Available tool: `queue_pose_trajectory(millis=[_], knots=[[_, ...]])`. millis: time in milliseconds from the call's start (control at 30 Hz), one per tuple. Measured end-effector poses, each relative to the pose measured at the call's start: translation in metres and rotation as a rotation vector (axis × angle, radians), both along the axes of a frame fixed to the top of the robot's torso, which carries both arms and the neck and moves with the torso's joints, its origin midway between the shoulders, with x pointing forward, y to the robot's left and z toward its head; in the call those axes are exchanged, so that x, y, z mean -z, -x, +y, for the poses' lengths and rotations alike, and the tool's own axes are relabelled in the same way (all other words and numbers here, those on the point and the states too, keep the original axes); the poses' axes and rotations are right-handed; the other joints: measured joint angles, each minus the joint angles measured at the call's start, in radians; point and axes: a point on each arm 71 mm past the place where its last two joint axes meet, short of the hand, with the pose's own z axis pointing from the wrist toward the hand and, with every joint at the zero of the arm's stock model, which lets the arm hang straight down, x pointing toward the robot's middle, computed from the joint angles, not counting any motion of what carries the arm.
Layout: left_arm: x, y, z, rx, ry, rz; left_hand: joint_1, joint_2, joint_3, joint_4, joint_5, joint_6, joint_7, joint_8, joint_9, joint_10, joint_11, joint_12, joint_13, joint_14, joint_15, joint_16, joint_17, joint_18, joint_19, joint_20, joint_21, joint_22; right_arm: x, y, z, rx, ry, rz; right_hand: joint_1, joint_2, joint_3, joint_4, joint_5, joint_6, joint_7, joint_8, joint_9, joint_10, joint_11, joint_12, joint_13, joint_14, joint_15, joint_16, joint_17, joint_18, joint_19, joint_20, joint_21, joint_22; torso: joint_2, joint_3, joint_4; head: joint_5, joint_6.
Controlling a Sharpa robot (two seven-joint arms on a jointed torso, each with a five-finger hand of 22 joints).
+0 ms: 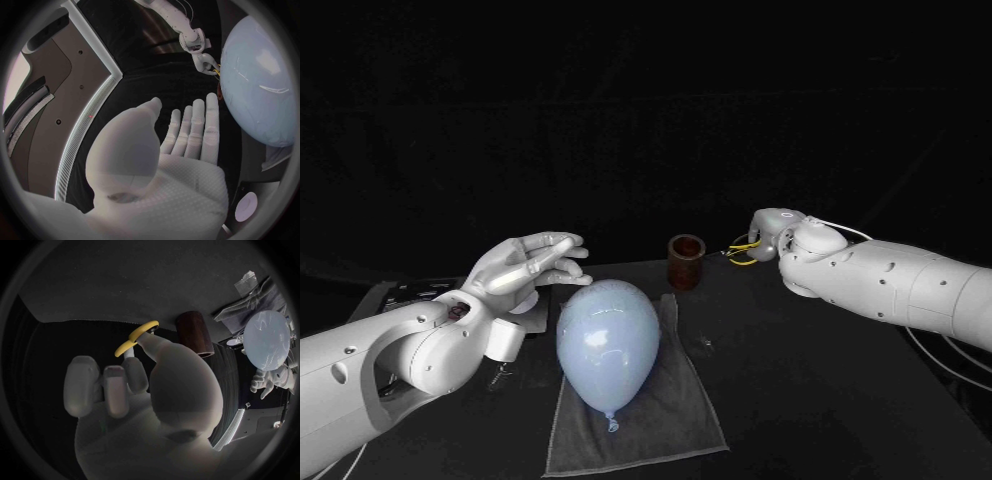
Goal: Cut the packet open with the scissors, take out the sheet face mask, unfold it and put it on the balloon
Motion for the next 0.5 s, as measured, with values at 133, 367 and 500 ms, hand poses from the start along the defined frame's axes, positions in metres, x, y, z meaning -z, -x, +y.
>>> queue_pose_trajectory(millis=[133,367,500], knots=[[0.000,0.000,0.000,-0.002,-0.001,0.000,0.000,0.000,0.000,0.000,0.000,0.000,0.000,0.000,0.000,0.000,0.000,0.000,0.000,0.000,0.000,0.000,0.000,0.000,0.000,0.000,0.000,0.000,-0.007,0.001,-0.002,0.000,0.009,-0.011,0.000,0.000,0.000,0.000,0.000,0.001,-0.001,0.000,0.000,0.002,-0.002,0.000,0.000,0.003,-0.003,0.000,0.000,0.000,0.000,0.000,0.002,0.001,0.000,0.0002,-0.0001,-0.002,0.003],[0.000,-0.001,0.001,-0.003,-0.002,0.000,0.000,0.000,0.000,0.000,0.000,0.000,0.000,0.000,0.000,0.000,0.000,0.000,0.000,0.000,0.000,0.000,0.000,0.000,0.000,0.000,0.000,0.000,-0.026,0.002,0.004,-0.018,0.019,-0.034,-0.004,0.004,0.000,0.000,-0.003,0.002,-0.002,0.000,0.000,0.002,-0.002,0.004,0.002,0.003,-0.003,0.004,0.000,0.000,0.000,0.000,0.007,0.008,0.000,0.0005,0.0002,-0.009,0.009],[0.001,-0.001,0.000,-0.003,-0.001,0.000,0.000,0.000,0.000,0.000,0.000,0.000,0.000,0.000,0.000,0.000,0.000,0.000,0.000,0.000,0.000,0.000,0.000,-0.001,0.000,0.000,0.000,0.000,-0.034,0.004,0.010,-0.037,0.023,-0.039,-0.009,-0.001,0.000,0.000,-0.004,0.006,-0.006,0.000,0.000,0.002,-0.002,0.004,0.003,0.003,-0.003,0.004,0.000,0.000,0.001,-0.001,0.010,0.011,0.000,0.0002,-0.0001,-0.011,0.011]])
